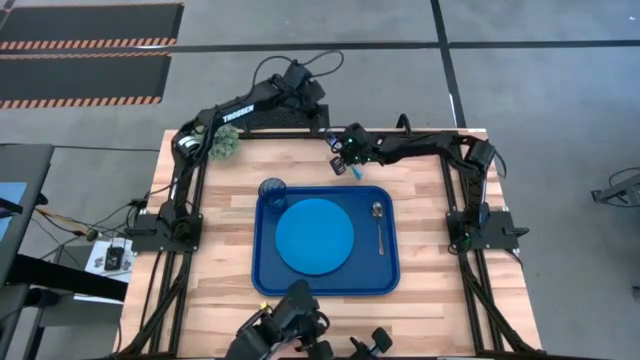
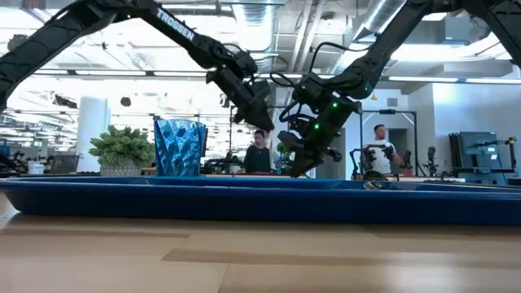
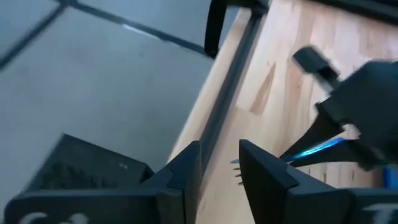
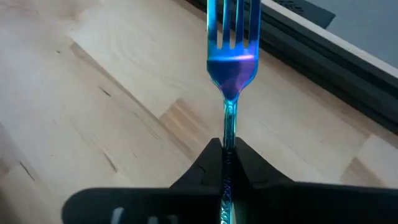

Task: Pick and place plate/cup/fork/spoon on tray
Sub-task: Put the blue fork on the blue tray to the right of the blue plate

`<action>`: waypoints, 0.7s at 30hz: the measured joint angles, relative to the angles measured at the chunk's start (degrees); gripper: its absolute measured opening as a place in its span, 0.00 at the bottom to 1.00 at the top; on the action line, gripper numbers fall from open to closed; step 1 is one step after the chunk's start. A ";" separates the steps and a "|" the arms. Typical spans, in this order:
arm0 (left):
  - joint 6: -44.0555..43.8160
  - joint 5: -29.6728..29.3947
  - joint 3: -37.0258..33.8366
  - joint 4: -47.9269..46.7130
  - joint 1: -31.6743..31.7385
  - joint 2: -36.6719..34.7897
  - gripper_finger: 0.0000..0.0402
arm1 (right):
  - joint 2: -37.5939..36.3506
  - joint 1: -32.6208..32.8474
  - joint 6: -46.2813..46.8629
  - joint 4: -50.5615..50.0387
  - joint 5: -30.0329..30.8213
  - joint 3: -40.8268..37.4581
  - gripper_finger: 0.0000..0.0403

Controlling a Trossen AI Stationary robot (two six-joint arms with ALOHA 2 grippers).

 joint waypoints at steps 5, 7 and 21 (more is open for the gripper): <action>0.58 0.00 -2.04 2.11 -0.20 -3.11 0.22 | -1.34 -1.09 1.43 -0.74 -2.36 0.00 0.05; 0.78 -0.08 -4.60 4.99 -0.56 -4.52 0.19 | -2.77 -1.09 1.65 -2.05 -2.35 0.03 0.03; -0.92 -1.60 -38.94 36.15 -2.72 -25.07 0.01 | -14.72 -0.18 12.68 -10.32 1.33 -4.22 0.03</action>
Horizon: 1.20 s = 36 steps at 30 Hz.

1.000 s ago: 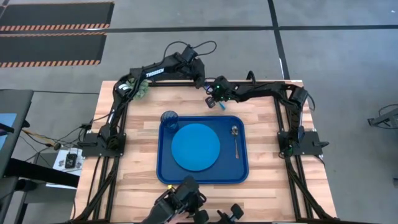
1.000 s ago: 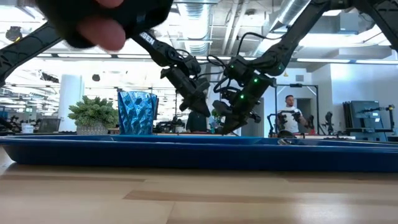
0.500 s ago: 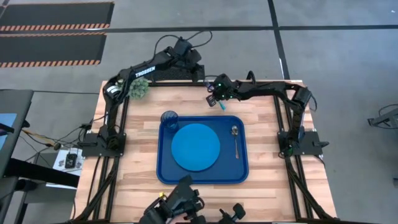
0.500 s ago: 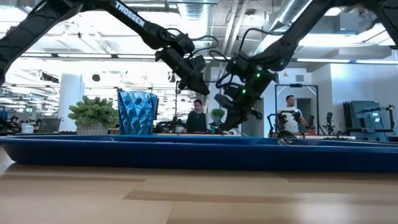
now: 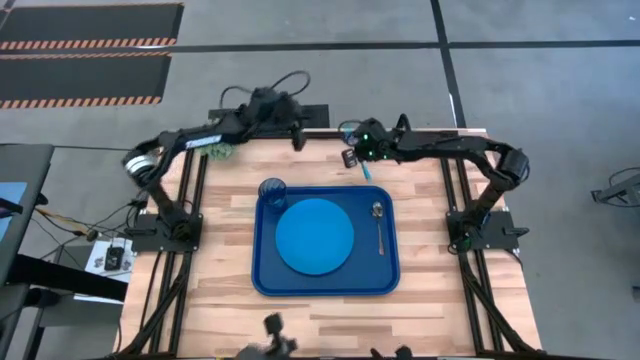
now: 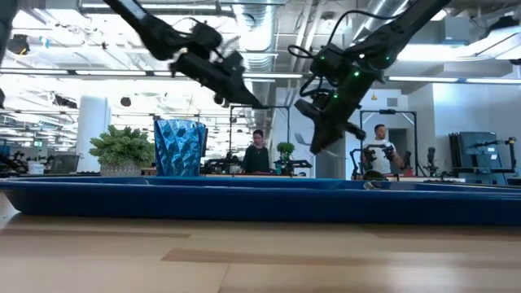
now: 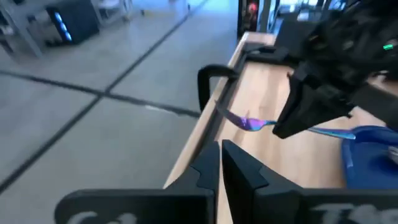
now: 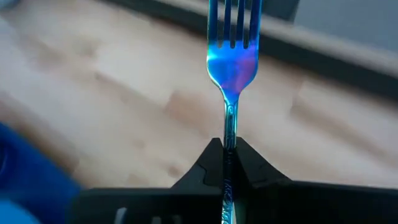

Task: Pick and place plate/cup/fork/spoon on tray
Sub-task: Put the blue fork on the blue tray to the right of the blue plate

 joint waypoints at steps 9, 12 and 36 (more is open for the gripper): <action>-3.48 -6.05 -29.70 19.55 -7.78 -24.96 0.00 | -5.54 11.82 16.54 -7.49 2.12 -6.33 0.03; -2.98 -9.98 -37.44 22.27 -11.71 -33.81 0.00 | -7.05 17.60 22.73 -11.77 3.92 -6.67 0.04; -3.46 -29.77 -60.44 17.25 -32.86 -72.53 0.00 | 2.15 39.76 63.81 -21.09 11.39 -6.62 0.04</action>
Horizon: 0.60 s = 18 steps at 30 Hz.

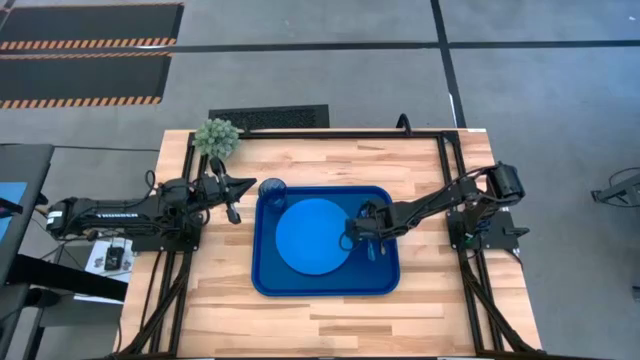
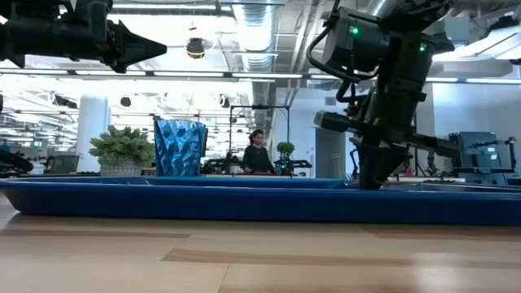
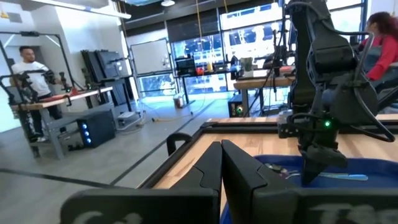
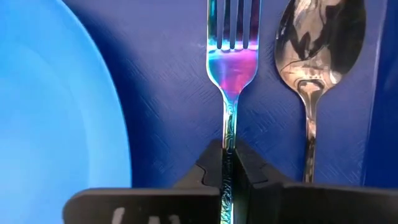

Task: Pick and place plate/cup/fork/spoon on tray
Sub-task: Put the blue fork on the blue tray to the right of the blue plate

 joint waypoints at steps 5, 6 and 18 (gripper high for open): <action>0.00 -0.20 0.00 -0.07 -0.27 0.02 0.00 | 0.03 0.00 0.34 -0.02 1.71 -0.02 0.06; -0.02 -0.18 0.00 -0.26 -0.27 0.02 0.00 | 0.03 -0.04 0.32 -0.04 1.51 0.00 0.07; -1.16 -0.16 0.00 -2.22 -0.27 0.04 0.00 | 0.03 -0.15 0.53 0.22 0.02 -0.01 0.11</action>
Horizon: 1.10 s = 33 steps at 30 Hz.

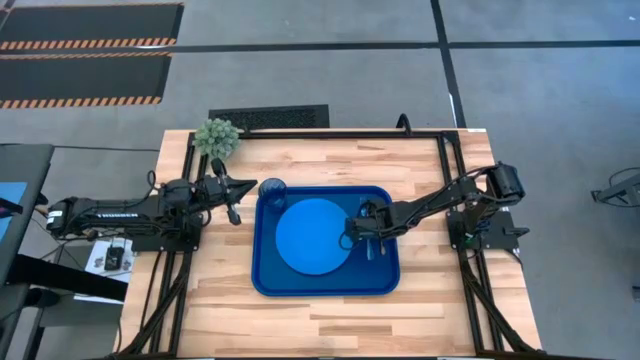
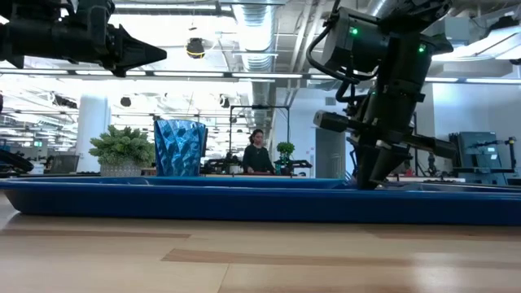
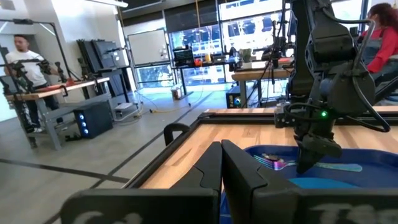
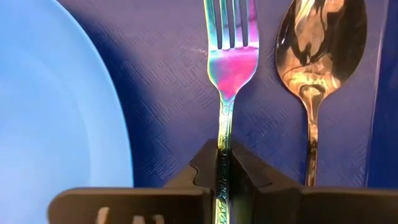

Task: Pick and place plate/cup/fork/spoon on tray
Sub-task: Put the blue fork on the blue tray to the right of the blue plate

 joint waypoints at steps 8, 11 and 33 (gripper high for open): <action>-0.02 0.61 0.00 -0.15 0.00 0.00 0.00 | 0.00 -0.01 -0.01 0.00 -0.32 0.01 0.17; -0.04 0.90 0.00 -0.35 0.00 0.00 0.00 | 0.00 -0.01 -0.49 -0.01 -0.34 0.01 0.18; -0.17 0.90 0.00 -1.01 0.00 0.00 0.00 | -0.04 -0.77 -1.08 -0.67 -0.32 0.04 0.08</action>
